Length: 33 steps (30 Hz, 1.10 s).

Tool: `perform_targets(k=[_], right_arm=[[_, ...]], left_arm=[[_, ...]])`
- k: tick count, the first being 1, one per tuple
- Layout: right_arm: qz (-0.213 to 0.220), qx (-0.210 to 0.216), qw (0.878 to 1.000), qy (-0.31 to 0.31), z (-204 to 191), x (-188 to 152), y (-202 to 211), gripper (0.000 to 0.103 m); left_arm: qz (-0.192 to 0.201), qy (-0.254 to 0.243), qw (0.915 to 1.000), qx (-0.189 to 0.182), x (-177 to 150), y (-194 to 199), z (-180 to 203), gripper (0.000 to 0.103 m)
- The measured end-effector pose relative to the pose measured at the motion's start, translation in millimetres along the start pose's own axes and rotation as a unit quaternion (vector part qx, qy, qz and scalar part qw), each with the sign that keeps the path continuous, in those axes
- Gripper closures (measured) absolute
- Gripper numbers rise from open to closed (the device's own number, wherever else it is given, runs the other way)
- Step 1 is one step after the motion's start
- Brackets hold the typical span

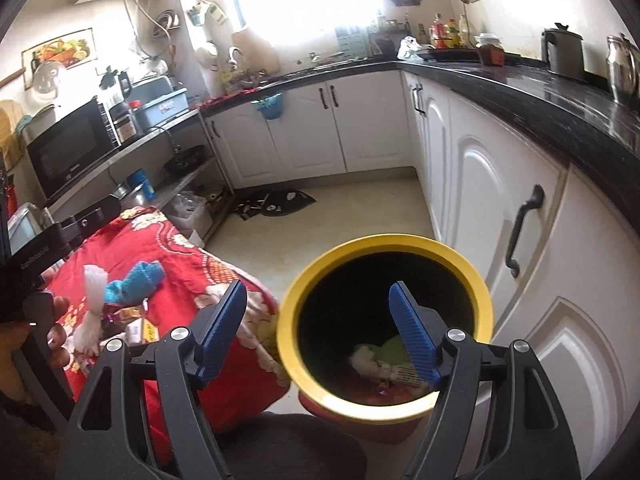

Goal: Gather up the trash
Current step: 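Withdraw both tools from the bin back toward the bed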

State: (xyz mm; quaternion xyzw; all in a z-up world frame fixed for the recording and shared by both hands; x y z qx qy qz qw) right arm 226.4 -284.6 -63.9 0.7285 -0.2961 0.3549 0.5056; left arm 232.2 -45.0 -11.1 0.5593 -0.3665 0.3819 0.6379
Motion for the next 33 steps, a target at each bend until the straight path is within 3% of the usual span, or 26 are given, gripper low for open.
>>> perform_targets(k=[19,33], right_arm=[[-0.022,0.077,0.995,0.054,-91.8,-8.6,-7.2,0.031],[-0.072,0.135,0.981,0.118,-169.8,-40.5,-28.7,0.032]], left_arm=[[0.018,0.032,0.9973,0.064,-3.7,38.2,-78.2,0.011],[0.007,0.058,0.9918,0.114,-18.5,65.5,-152.9,0.011]])
Point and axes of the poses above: each gripper's, at about its wrist camera, not at the fingertips, and y roughly against the way its jaws point, z to its right, x to its top, the point moved 7 cm from there along -y, roughly the way its jaws point, and after that the axes turned 3 degrees about z, right-handed, at the moved point
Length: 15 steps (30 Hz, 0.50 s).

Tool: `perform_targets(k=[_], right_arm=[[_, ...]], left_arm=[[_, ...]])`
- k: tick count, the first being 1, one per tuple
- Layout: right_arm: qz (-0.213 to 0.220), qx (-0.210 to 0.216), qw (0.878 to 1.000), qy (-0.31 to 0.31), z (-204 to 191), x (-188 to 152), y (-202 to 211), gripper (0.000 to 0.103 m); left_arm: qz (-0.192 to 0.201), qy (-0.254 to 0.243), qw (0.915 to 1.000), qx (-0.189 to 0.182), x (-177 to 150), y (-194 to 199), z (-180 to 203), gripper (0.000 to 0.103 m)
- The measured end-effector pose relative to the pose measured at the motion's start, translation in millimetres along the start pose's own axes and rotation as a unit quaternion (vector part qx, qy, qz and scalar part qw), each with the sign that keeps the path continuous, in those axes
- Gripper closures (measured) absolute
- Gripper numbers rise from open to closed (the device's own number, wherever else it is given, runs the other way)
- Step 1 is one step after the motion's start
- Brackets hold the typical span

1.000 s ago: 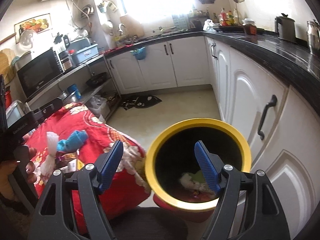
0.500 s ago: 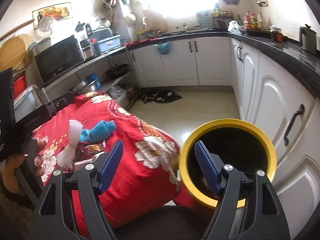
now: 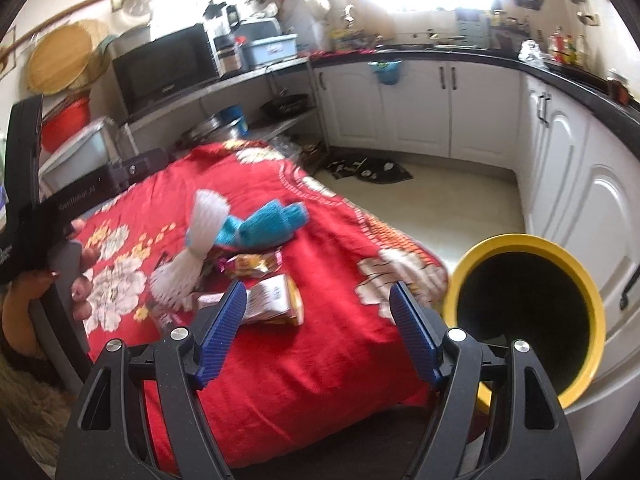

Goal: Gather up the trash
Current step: 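Withdraw both tools from the bin back toward the bed, then grasp the white mesh bag with the left tool while the right tool grasps a yellow packet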

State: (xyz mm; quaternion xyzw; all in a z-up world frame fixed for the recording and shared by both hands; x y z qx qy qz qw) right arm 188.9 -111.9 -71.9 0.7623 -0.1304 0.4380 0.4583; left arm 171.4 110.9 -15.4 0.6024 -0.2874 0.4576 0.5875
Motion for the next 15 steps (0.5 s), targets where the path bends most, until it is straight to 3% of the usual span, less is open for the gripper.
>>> perform_targets(k=[5,9,15], right_arm=[[-0.025,0.017,0.999,0.033,-23.5,-9.8,-15.9,0.032],[-0.041,0.031,0.997,0.055,-40.2,-15.0,-25.5,0.032],[-0.065,0.037,0.997,0.035,-36.7,-21.6,-47.0,0.032]], left_arm=[[-0.017,-0.006,0.9998,0.007,-10.3,1.7,-18.4,0.011],[-0.045,-0.002,0.9990,0.002,-23.4,-0.5,-29.4,0.024],[-0.099,0.012,0.9946,-0.030,-51.1,-5.9,-36.5,0.040]])
Point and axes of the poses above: each gripper's, at about its wrist camera, not at the fingertips, and y roughly against the way its jaws point, z to its right, x to its top, the point moved 7 cm from there along -y, roughly the way its jaws point, and after that the axes turned 3 degrees about z, right-handed, at the moved point
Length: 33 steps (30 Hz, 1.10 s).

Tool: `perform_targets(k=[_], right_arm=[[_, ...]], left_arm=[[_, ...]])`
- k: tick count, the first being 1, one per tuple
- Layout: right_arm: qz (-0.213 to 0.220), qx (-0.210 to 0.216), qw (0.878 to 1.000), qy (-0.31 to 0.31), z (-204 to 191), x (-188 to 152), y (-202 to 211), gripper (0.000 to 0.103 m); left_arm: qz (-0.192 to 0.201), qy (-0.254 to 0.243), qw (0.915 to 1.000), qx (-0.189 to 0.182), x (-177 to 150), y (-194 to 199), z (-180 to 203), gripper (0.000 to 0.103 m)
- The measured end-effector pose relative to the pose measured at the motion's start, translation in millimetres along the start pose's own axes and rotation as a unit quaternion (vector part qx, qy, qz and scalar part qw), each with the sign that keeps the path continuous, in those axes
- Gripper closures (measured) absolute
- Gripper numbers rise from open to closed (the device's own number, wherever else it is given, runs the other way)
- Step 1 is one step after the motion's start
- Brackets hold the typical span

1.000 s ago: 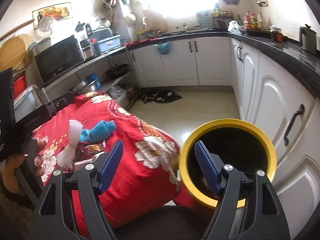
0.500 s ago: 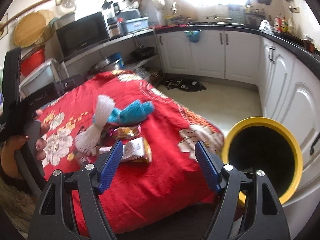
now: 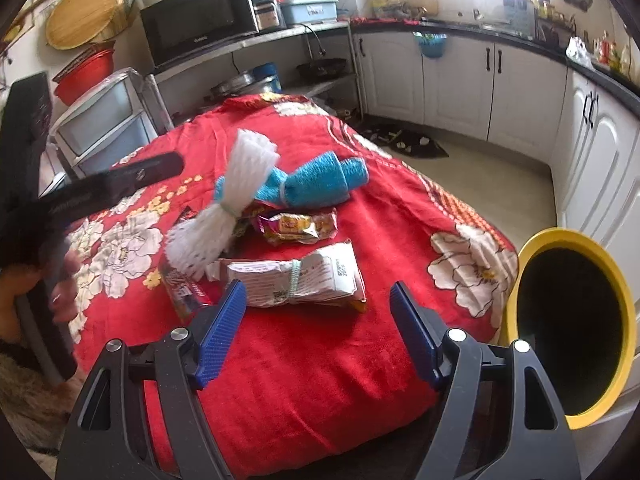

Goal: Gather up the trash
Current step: 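Grasp the white mesh bag with the left tool while the right tool grasps a yellow packet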

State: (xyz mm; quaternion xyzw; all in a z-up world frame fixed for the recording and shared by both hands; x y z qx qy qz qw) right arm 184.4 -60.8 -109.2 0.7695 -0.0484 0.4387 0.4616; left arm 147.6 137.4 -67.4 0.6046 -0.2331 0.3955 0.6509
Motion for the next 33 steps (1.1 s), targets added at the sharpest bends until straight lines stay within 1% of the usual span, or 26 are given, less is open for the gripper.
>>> perform_targets(k=[6,11,15,19,21,23,24,25,26,27,28,29,33], right_arm=[[-0.026,0.004,0.999,-0.029,9.7,-5.1,-26.3,0.032],[-0.043,0.031,0.997,-0.056,13.9,-4.8,-47.3,0.031],[-0.061,0.056,0.994,-0.073,11.9,-4.3,-61.5,0.030],[-0.062,0.082,0.991,-0.086,7.6,-0.3,-71.1,0.030],[-0.060,0.092,0.990,-0.093,7.7,2.1,-73.9,0.030],[-0.057,0.102,0.988,-0.105,8.6,5.4,-76.2,0.035],[-0.055,0.106,0.987,-0.107,9.0,7.1,-77.1,0.045],[-0.054,0.117,0.985,-0.114,8.9,9.7,-77.1,0.052],[-0.052,0.117,0.985,-0.118,10.0,11.1,-76.3,0.056],[-0.049,0.122,0.984,-0.123,9.5,12.1,-75.0,0.066],[-0.049,0.142,0.980,-0.134,8.3,13.7,-73.8,0.082],[-0.044,0.154,0.976,-0.145,7.6,15.5,-71.4,0.082],[-0.031,0.144,0.980,-0.134,5.9,20.4,-61.9,0.085]], left_arm=[[-0.043,0.002,0.9990,-0.009,-23.2,-17.1,-4.4,0.050],[-0.063,-0.006,0.9979,-0.010,-30.0,-30.9,-1.6,0.051],[-0.078,-0.007,0.9969,-0.012,-34.1,-40.4,-2.4,0.054],[-0.091,0.000,0.9957,-0.013,-39.6,-48.5,-5.9,0.056],[-0.097,-0.001,0.9952,-0.014,-41.9,-50.6,-4.7,0.060],[-0.102,0.000,0.9947,-0.016,-45.4,-52.3,-4.2,0.065],[-0.103,0.001,0.9946,-0.016,-45.8,-52.7,-4.1,0.067],[-0.103,0.002,0.9945,-0.015,-45.9,-52.6,-4.1,0.069],[-0.103,0.002,0.9945,-0.016,-45.8,-52.0,-4.0,0.073],[-0.102,0.000,0.9946,-0.016,-45.5,-50.9,-3.6,0.076],[-0.102,-0.002,0.9947,-0.017,-45.1,-49.3,-2.6,0.077],[-0.102,-0.003,0.9946,-0.019,-44.2,-48.6,-2.4,0.082],[-0.098,-0.005,0.9948,-0.028,-41.4,-42.8,0.1,0.089]])
Point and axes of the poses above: each gripper's, at about its wrist camera, not at the fingertips, and y roughly against the way its jaws point, z to its right, x to its top, the point moved 7 cm from there along -y, roughly the way its jaws point, and after that the axes turned 3 degrees about z, right-handed, at the moved point
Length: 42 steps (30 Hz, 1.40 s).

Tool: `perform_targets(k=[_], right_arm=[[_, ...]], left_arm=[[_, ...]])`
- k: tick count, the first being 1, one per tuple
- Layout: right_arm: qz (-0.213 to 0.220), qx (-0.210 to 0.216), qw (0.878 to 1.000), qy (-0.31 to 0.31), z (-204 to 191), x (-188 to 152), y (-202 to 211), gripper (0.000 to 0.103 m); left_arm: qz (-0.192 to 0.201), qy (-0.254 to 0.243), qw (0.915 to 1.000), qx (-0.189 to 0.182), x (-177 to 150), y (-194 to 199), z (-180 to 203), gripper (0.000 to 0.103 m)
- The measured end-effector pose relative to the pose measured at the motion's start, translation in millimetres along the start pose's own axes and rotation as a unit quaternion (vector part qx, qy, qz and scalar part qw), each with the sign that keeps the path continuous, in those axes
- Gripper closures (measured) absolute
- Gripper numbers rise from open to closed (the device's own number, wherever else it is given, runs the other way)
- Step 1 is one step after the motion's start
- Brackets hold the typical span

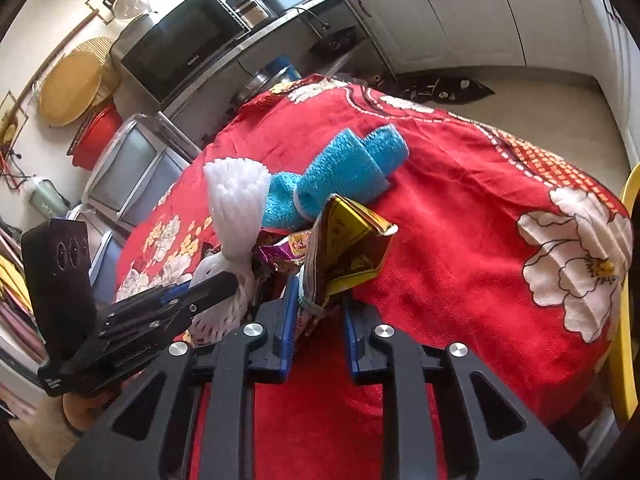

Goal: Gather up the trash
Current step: 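Grasp the white mesh bag with the left tool while the right tool grasps a yellow packet, then carry the white mesh bag and yellow packet over the yellow bin with both tools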

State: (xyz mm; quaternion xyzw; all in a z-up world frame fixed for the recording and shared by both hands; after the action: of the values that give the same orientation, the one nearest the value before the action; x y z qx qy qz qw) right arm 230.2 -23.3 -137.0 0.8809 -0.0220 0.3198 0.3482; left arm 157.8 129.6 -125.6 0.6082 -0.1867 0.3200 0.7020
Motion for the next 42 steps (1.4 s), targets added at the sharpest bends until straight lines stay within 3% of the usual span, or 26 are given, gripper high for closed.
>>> perform_targets(k=[17,42], right_arm=[[0.058,-0.052,0.997,0.030,2.0,4.7,59.7,0.086],[0.131,-0.116,0.984,0.008,44.2,10.0,152.6,0.086]], left_arm=[[0.056,0.002,0.9980,-0.031,23.3,43.4,20.1,0.092],[0.076,-0.040,0.9920,-0.093,45.0,33.7,110.6,0.092]])
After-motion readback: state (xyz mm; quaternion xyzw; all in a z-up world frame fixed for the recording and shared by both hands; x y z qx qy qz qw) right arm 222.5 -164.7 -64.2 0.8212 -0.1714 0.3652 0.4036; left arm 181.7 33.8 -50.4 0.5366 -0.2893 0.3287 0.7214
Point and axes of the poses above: each gripper's, at about its wrist camera, not at the fingertips, and y roughly against the way its jaws point, z to its right, x to its top, the point moved 7 cm from there along -y, roughly the way its jaws point, and after that the axes turned 3 degrees about z, right-handed, at the moved point
